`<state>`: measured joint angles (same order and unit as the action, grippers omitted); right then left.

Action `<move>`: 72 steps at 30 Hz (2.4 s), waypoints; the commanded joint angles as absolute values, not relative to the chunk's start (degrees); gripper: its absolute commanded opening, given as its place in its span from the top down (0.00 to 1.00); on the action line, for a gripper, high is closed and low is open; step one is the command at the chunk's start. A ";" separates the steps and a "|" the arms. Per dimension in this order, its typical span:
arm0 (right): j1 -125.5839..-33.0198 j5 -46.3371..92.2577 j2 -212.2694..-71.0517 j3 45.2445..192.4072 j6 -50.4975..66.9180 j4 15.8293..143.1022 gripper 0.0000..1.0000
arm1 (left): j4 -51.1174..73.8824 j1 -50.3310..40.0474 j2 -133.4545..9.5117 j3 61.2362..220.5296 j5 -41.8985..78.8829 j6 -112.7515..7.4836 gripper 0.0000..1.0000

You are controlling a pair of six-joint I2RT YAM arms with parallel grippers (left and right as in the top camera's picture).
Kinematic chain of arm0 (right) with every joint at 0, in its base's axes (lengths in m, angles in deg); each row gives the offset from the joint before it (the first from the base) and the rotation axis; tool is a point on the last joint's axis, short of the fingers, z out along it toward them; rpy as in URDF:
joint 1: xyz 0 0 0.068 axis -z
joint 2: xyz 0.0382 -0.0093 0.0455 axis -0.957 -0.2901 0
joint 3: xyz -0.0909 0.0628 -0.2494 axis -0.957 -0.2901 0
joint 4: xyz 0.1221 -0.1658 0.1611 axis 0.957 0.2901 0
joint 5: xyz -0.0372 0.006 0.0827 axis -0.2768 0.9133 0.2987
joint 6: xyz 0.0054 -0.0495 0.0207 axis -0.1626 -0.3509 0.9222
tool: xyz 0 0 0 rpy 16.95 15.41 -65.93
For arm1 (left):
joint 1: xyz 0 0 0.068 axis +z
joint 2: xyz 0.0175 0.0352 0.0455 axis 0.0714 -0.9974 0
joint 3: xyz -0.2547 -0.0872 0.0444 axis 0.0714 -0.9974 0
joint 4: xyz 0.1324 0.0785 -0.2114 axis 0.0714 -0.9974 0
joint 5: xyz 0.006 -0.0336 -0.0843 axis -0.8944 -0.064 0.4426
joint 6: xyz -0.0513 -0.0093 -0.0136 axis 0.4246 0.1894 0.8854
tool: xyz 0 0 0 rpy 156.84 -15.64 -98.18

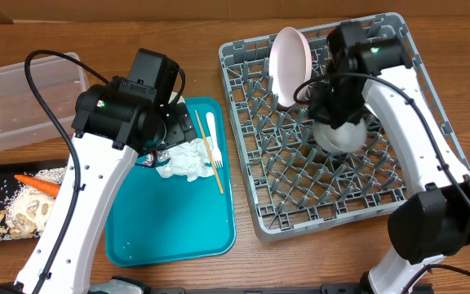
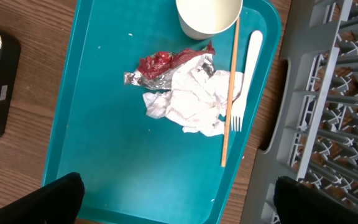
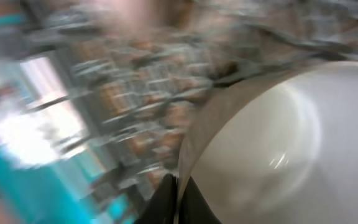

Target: Sort waste into correct bins and load items into the dishwasher rack

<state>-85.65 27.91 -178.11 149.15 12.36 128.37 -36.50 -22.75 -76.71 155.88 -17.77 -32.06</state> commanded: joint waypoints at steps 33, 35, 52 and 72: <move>-85.91 89.88 -177.65 131.84 -7.61 113.01 0.96 | -36.47 -22.38 -77.22 155.94 -17.83 -32.51 0.00; -85.91 90.51 -177.65 130.88 -7.44 111.30 0.96 | -36.47 -22.38 -77.22 155.94 -17.59 -32.51 0.00; -82.00 84.41 -177.76 129.74 -3.72 105.90 0.94 | -36.47 -22.38 -77.22 155.94 -17.03 -32.54 0.00; -71.01 83.25 -182.98 129.77 -2.39 104.63 0.92 | -36.25 -22.38 -77.22 155.94 -17.07 -32.54 0.00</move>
<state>-73.50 86.14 -182.24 129.94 -3.40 104.98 -36.50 -22.75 -76.71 155.88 -17.31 -32.06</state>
